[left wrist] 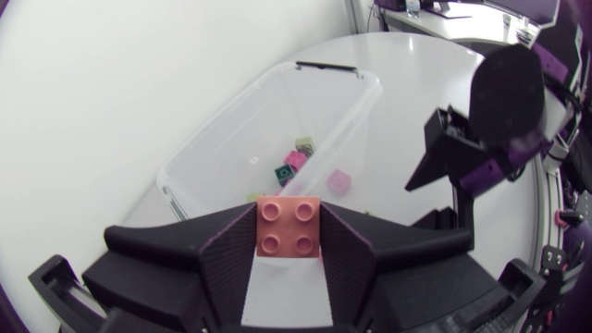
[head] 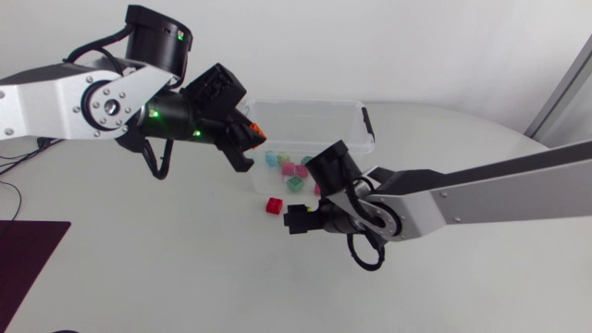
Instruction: Pick up the duplo bricks and place them in the container
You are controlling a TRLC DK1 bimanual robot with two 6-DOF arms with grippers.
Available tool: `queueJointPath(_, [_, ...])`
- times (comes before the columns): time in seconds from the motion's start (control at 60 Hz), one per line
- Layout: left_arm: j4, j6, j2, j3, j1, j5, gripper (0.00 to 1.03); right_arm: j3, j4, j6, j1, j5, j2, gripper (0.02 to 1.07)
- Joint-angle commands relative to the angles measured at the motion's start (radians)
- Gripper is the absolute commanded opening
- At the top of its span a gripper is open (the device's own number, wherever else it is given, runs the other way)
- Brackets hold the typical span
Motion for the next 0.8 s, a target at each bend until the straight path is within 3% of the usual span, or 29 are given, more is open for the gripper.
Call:
queueJointPath(0.0, [0.043, -0.079, 0.068, 0.073, -0.003, -0.014, 0.29, 0.098, -0.08, 0.089, 0.021, 0.015, 0.064, 1.02])
queueJointPath(0.133, [0.058, -0.131, 0.168, 0.17, 0.008, -0.048, 0.3, 0.234, -0.25, 0.121, 0.064, 0.082, 0.147, 1.02])
queueJointPath(0.417, [0.061, -0.207, 0.357, 0.343, 0.02, -0.112, 0.3, 0.421, -0.444, 0.189, 0.057, 0.116, 0.317, 1.01])
queueJointPath(0.783, [0.081, -0.289, 0.499, 0.491, 0.02, -0.172, 0.31, 0.47, -0.46, 0.236, 0.003, 0.087, 0.36, 0.96])
